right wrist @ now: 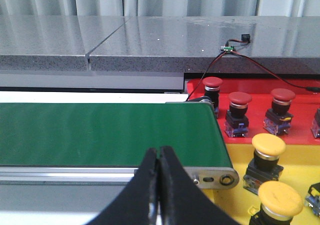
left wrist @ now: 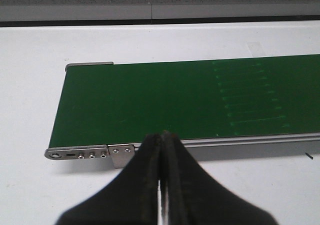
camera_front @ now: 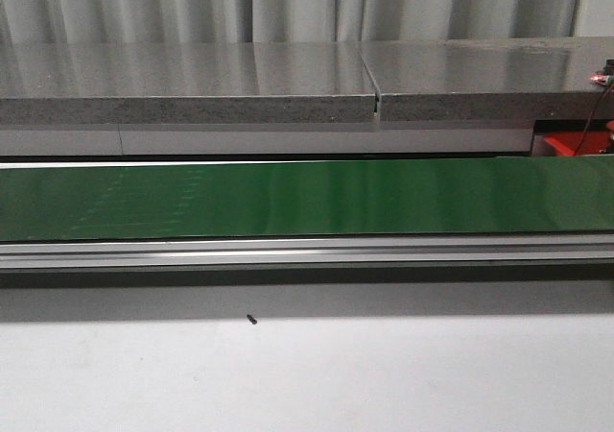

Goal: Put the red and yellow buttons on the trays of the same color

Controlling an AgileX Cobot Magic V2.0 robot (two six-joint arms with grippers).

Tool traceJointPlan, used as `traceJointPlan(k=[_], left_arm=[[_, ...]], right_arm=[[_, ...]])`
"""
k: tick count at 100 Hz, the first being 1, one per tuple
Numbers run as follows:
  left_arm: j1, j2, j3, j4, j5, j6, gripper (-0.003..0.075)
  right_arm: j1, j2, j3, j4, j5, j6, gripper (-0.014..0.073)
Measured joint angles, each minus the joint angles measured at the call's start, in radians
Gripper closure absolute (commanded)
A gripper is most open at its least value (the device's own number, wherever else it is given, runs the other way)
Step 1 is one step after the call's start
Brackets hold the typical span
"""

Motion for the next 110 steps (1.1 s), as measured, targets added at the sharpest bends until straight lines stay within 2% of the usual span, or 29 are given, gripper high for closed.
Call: traceJointPlan(k=[110], left_arm=[[0.000,0.000,0.000,0.007,0.000,-0.002,0.0741]], right_arm=[[0.000,0.000,0.000,0.000,-0.012,0.000,0.0659]])
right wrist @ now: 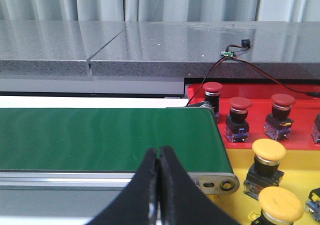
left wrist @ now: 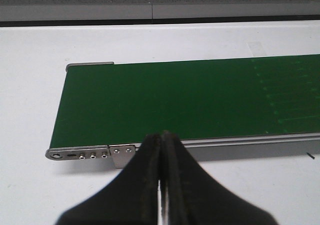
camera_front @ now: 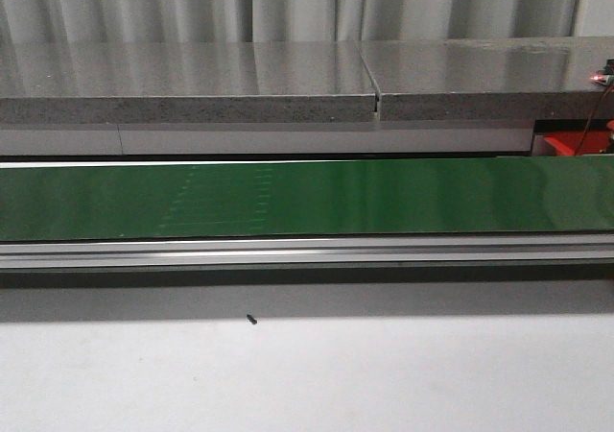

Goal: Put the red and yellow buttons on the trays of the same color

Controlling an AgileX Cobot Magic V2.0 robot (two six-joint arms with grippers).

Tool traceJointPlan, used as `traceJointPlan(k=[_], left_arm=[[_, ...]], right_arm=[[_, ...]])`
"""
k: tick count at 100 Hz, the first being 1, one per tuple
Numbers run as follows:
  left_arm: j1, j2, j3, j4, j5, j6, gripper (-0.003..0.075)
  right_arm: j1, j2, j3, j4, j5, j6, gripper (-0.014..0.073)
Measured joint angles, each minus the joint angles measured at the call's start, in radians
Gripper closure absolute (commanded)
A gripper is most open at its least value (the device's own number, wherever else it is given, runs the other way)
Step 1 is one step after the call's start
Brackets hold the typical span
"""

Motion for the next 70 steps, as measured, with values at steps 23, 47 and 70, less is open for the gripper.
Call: traceJointPlan(k=[23,47,70], left_arm=[[-0.008,-0.042,0.028,0.036,-0.080,0.000,0.0741],[-0.077,-0.169,0.242,0.123,-0.451,-0.074,0.0741],[-0.087,-0.316,0.435,0.165,-0.578,-0.156,0.0741]], right_arm=[[0.000,0.000,0.000,0.000,0.000,0.000,0.0659],[0.000,0.000,0.000,0.000,0.000,0.000,0.0659],[0.000,0.000,0.000,0.000,0.000,0.000,0.0659]])
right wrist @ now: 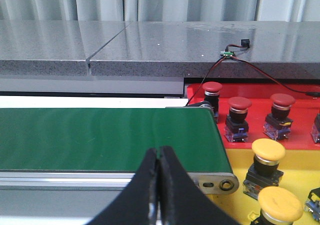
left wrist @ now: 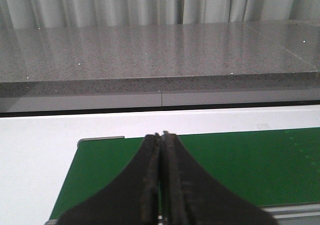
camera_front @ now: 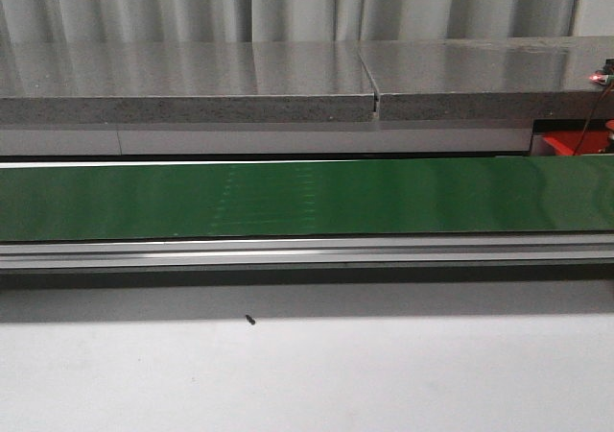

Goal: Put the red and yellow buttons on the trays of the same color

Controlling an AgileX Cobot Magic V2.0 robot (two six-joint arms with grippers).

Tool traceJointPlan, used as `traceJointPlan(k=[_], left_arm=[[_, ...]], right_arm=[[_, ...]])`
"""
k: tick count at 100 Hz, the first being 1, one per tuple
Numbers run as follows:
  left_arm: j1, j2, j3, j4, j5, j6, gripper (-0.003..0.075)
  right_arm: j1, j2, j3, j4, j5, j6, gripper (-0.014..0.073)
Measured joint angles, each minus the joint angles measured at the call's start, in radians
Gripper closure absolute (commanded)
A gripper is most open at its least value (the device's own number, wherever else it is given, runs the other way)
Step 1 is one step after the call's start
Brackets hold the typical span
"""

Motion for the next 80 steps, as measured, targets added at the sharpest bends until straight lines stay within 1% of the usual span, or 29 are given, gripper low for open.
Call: traceJointPlan(k=[25,37,49,80], left_arm=[[0.000,-0.161,0.217,-0.077,-0.169,-0.005,0.0741],[0.000,-0.218,0.219,-0.088,-0.153,-0.005,0.0741],[0.000,-0.218,0.219,-0.088,-0.125,-0.005,0.0741],[0.000,-0.218,0.219,-0.091,-0.120,-0.005,0.0741]], right_arm=[[0.000,0.000,0.000,0.000,0.000,0.000,0.0659],[0.000,0.000,0.001,0.000,0.000,0.000,0.0659],[0.000,-0.002,0.001,0.000,0.000,0.000,0.0659],[0.000,-0.002,0.001,0.000,0.000,0.000,0.0659]])
